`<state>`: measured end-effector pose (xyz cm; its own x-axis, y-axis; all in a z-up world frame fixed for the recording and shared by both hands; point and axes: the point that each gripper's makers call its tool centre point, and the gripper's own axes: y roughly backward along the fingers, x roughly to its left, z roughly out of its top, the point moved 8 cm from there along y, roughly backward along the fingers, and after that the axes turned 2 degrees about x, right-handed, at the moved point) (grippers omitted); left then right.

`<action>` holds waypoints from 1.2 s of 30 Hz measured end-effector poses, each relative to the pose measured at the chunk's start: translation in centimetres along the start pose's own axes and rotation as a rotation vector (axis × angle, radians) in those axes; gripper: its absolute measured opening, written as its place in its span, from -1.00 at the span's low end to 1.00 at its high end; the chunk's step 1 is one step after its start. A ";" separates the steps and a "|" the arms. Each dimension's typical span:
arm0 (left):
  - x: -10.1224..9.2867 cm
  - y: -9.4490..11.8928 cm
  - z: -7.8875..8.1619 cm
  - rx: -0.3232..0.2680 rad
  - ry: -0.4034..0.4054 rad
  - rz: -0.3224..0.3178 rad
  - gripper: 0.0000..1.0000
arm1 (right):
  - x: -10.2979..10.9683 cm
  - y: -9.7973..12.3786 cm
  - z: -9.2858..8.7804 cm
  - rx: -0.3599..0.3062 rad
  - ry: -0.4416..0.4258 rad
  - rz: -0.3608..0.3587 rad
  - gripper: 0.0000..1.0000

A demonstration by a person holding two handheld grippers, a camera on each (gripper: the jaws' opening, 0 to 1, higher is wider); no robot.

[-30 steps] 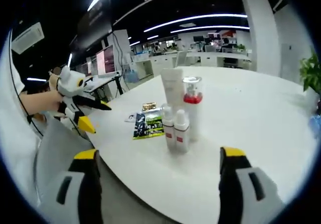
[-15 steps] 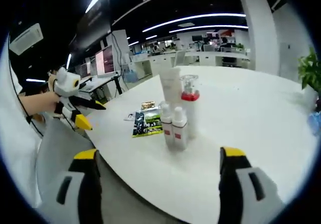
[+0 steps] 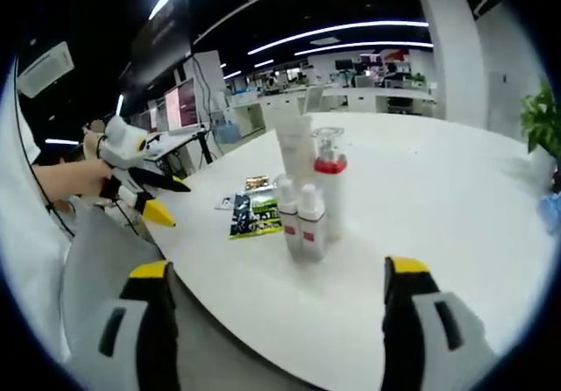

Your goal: Arrange the skincare products in the storage area until every visible bottle or jar stands upright without overlapping.

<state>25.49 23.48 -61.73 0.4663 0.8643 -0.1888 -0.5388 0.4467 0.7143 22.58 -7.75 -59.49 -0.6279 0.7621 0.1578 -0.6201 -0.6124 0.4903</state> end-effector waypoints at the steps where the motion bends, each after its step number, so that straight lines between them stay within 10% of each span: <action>1: 0.1 -0.4 0.1 0.003 0.011 0.004 0.94 | -0.1 0.0 0.0 0.000 -0.002 -0.002 0.99; 13: 0.9 -4.3 1.7 0.031 0.054 0.072 0.94 | -0.7 -0.2 -0.3 0.010 -0.036 -0.023 0.99; 36: 2.3 -12.0 3.0 0.080 -0.128 0.137 0.71 | -1.5 0.0 -0.6 0.025 -0.072 -0.075 0.96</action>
<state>35.14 19.41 -68.70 0.4807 0.8769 -0.0025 -0.5484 0.3029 0.7794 23.24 -9.00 -60.24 -0.5445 0.8192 0.1804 -0.6515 -0.5485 0.5242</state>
